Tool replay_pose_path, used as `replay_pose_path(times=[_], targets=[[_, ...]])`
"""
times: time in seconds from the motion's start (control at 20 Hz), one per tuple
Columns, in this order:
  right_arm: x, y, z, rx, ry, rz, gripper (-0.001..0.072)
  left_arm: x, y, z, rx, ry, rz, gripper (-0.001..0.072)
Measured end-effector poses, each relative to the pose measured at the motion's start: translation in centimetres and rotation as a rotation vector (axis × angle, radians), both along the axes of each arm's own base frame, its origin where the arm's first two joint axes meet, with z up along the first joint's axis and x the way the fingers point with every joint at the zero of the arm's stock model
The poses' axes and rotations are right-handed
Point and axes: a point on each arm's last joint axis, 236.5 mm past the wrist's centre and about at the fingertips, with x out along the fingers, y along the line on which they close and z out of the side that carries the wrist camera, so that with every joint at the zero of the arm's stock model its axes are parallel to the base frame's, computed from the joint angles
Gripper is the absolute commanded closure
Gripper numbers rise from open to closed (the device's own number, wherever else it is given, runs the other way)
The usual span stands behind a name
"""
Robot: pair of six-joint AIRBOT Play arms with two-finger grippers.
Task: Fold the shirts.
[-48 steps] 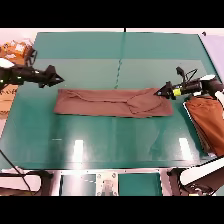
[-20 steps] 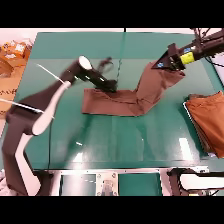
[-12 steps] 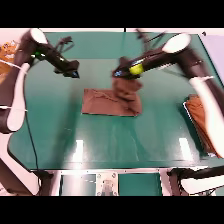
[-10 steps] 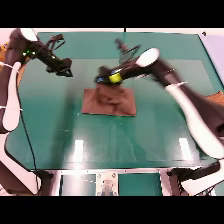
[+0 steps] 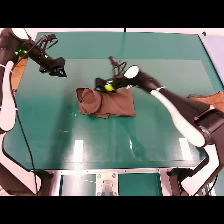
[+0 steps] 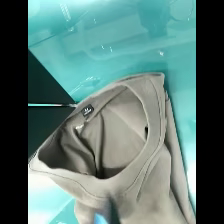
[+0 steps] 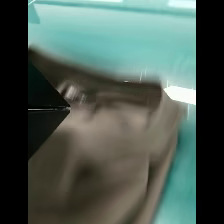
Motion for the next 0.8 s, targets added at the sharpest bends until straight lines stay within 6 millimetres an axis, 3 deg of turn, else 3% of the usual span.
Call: replay_pose_path(times=[0.15,0.2,0.25,0.3,0.4,0.55,0.65,0.8], targets=[[1.8,-9.2,0.3,-0.089,0.009,-0.080,0.0678,0.0,0.0,0.0,0.000,0.000,0.000,0.0681],[1.8,-12.5,0.3,-0.120,0.016,-0.106,0.0509,0.0,0.0,0.0,-0.001,0.000,0.000,0.0681],[1.6,-15.7,0.0,-0.146,0.029,-0.140,0.0227,0.0,0.0,0.0,0.000,-0.001,0.000,0.0681],[1.4,-18.4,-0.6,-0.169,0.052,-0.172,0.0157,0.1,0.1,0.0,0.000,-0.004,0.003,0.0681],[0.5,-22.5,-2.2,-0.192,0.102,-0.222,0.0157,0.3,0.1,0.0,0.000,-0.012,0.009,0.0682],[-1.5,-23.5,-5.0,-0.175,0.175,-0.201,0.0157,0.6,0.1,0.1,0.000,-0.018,0.018,0.0682],[-2.5,-21.7,-6.5,-0.137,0.203,-0.153,0.0157,0.7,0.2,0.0,0.002,-0.020,0.027,0.0681],[-3.5,-17.4,-7.7,-0.068,0.214,-0.071,0.0158,1.1,0.5,0.0,0.013,-0.033,0.040,0.0681]])
